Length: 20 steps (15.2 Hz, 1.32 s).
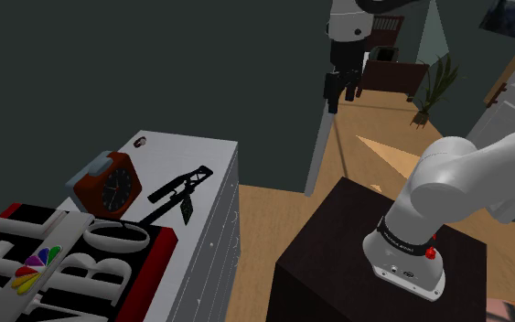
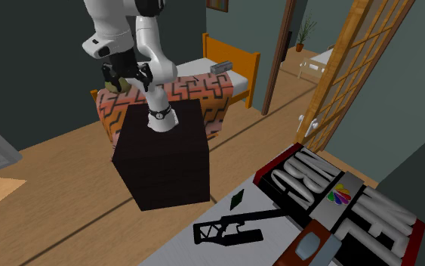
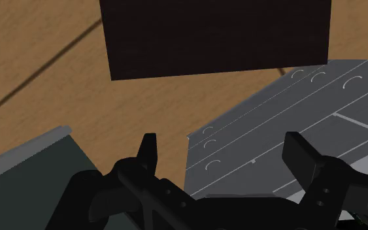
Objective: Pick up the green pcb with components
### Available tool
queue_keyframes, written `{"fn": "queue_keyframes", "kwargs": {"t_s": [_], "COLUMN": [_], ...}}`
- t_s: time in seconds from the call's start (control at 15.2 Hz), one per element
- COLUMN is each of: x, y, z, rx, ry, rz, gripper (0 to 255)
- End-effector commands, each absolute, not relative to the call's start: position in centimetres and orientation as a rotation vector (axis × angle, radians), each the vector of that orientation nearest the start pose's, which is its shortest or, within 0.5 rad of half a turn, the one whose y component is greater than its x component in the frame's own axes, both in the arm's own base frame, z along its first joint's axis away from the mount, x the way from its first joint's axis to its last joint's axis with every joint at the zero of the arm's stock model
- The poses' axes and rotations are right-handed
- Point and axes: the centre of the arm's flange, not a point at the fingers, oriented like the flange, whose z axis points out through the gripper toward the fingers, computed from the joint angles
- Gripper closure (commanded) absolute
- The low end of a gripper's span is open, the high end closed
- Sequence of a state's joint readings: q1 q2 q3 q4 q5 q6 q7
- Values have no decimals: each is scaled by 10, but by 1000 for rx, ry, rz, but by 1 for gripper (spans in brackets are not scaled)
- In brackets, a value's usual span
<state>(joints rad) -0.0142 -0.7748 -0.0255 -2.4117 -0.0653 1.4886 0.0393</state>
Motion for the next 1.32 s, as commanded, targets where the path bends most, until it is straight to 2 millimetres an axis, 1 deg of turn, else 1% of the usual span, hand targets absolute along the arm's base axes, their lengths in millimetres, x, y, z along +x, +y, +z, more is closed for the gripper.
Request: {"fn": "queue_keyframes", "kwargs": {"t_s": [0.0,0.26,0.59,0.92,1.25], "x": [297,311,334,361,394], "y": [-21,18,66,111,152], "z": [555,526,491,455,420], "rx": [-3179,-3157,-3121,-3074,-3016], "ry": [113,261,443,623,798], "rz": [236,245,255,265,273], "gripper": [0,0,0,0,0]}}
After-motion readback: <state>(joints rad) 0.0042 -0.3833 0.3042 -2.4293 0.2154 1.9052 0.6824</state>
